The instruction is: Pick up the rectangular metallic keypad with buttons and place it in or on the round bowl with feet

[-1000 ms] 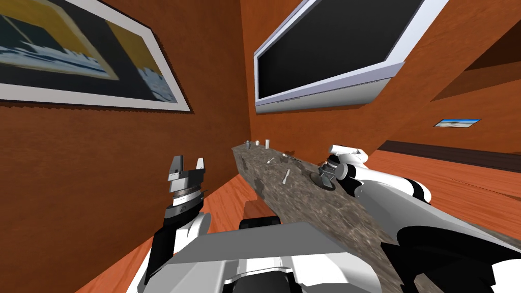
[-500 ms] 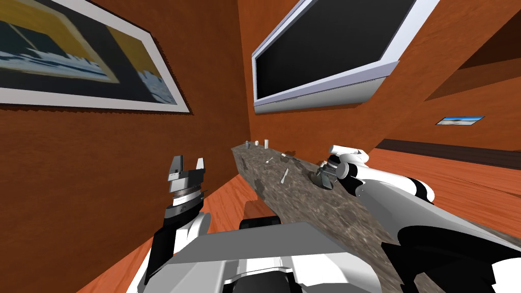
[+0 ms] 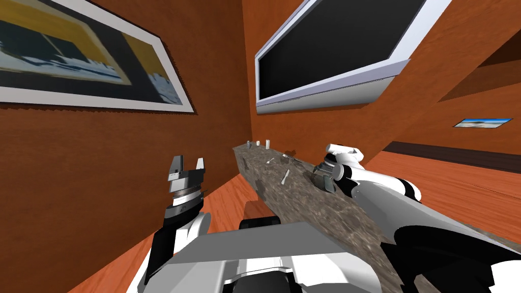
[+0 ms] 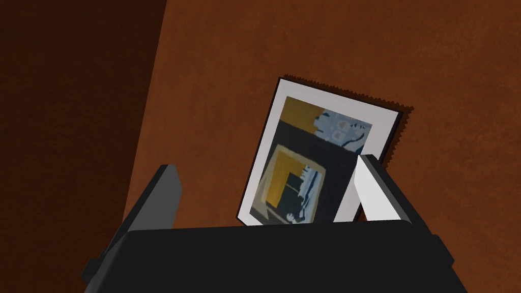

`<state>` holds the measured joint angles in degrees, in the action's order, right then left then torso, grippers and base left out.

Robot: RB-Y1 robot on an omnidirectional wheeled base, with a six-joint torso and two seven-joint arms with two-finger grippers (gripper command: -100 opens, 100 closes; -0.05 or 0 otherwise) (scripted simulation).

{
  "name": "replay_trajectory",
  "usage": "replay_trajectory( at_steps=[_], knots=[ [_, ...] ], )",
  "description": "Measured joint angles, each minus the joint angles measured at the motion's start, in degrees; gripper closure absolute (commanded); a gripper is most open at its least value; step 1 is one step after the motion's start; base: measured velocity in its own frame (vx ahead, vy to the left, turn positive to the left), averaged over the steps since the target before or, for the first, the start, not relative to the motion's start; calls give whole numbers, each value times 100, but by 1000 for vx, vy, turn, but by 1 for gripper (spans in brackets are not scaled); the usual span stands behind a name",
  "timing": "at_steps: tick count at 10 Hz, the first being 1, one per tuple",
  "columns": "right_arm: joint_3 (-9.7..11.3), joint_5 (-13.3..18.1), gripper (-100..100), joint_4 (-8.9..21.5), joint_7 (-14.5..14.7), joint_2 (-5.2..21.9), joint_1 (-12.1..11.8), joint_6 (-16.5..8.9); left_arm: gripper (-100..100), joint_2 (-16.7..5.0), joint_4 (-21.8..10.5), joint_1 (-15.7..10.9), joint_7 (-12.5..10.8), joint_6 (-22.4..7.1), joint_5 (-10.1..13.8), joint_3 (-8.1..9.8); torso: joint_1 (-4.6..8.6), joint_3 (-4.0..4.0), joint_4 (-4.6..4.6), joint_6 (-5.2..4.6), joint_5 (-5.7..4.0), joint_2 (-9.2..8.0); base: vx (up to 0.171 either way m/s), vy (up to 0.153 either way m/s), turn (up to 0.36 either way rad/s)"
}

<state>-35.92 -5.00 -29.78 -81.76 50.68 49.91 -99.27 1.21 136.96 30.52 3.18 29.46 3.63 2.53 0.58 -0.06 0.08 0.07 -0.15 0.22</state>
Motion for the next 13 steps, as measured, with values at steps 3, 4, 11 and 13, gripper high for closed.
replay_trajectory(
  at_steps=[3, 4, 11, 13],
  knots=[
    [626, -456, -100, 32, 512, -80, 608, 361, 0, 1, 0, 2, 0, 0, 0, 0, -34, 8, 3, -18, 3, -11, -18, -21, 64],
    [803, -597, -100, -170, 664, -108, 621, 277, 0, 1, 0, 2, 0, 0, 0, 0, -41, 5, 3, -18, 7, -5, 12, 14, -42],
    [1096, -654, -100, -409, 1087, -3, 806, 170, 0, 1, 0, 2, 0, 0, 0, 0, -37, 7, 3, -19, 5, -10, -4, -2, 15],
    [1129, -635, -100, -485, 1043, 83, 927, -43, 0, 1, 0, 2, 0, 0, 0, 0, -37, 8, 4, -18, 6, -12, -16, -10, 37]
  ],
)
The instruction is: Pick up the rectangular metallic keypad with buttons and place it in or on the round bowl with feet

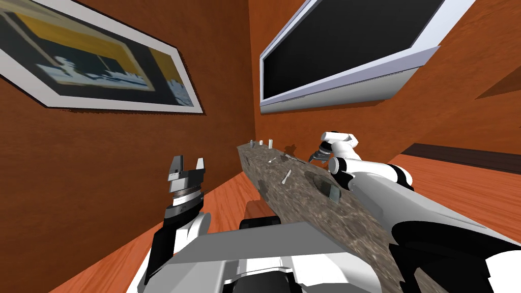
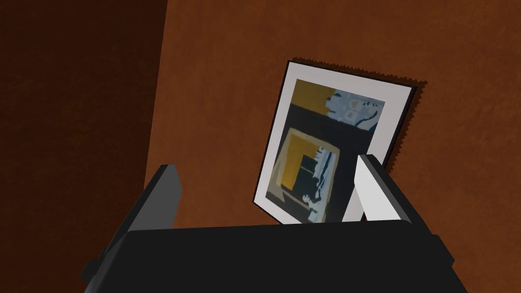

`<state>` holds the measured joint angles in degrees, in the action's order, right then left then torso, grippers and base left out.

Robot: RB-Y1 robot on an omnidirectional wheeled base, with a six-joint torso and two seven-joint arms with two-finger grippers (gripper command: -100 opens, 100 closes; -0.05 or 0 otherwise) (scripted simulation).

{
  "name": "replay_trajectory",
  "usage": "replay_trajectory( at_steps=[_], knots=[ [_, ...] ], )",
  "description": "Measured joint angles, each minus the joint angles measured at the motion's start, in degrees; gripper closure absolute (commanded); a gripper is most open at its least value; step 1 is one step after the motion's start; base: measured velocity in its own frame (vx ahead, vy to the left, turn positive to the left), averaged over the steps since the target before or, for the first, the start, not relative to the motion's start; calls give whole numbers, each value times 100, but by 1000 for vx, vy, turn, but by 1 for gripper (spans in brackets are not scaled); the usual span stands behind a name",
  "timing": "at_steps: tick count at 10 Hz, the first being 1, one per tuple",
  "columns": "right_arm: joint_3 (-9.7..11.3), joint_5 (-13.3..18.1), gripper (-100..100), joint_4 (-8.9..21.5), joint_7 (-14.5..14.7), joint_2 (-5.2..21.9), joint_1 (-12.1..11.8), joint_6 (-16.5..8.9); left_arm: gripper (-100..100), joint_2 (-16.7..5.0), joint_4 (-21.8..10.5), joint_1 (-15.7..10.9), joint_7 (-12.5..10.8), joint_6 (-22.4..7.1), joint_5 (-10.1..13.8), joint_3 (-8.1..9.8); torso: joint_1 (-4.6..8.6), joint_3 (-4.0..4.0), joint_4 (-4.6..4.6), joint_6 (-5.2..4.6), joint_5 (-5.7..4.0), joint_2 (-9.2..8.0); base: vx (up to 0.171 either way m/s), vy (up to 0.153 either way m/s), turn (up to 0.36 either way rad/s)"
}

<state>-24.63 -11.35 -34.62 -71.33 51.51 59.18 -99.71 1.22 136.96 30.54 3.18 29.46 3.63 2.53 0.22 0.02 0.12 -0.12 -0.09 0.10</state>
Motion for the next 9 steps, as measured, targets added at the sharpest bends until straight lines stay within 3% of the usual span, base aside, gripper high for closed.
replay_trajectory(
  at_steps=[3, 4, 9],
  knots=[
    [32, 16, -100, -120, -32, 133, 143, -277, 0, 0, 0, 0, 0, 0, 0, 0, 0, 0, 0, 0, 0, -1, -14, -8, 31],
    [35, 18, 0, -122, -37, 139, 154, -301, 0, 0, 0, 0, 0, 0, 0, 0, 0, -2, -1, -1, -2, 2, 0, 0, 0],
    [35, 18, 0, -121, -37, 139, 153, -299, 0, 0, 0, 0, 0, 0, 0, 0, -2, -5, -3, -1, -1, 7, 0, 0, 0]
  ],
)
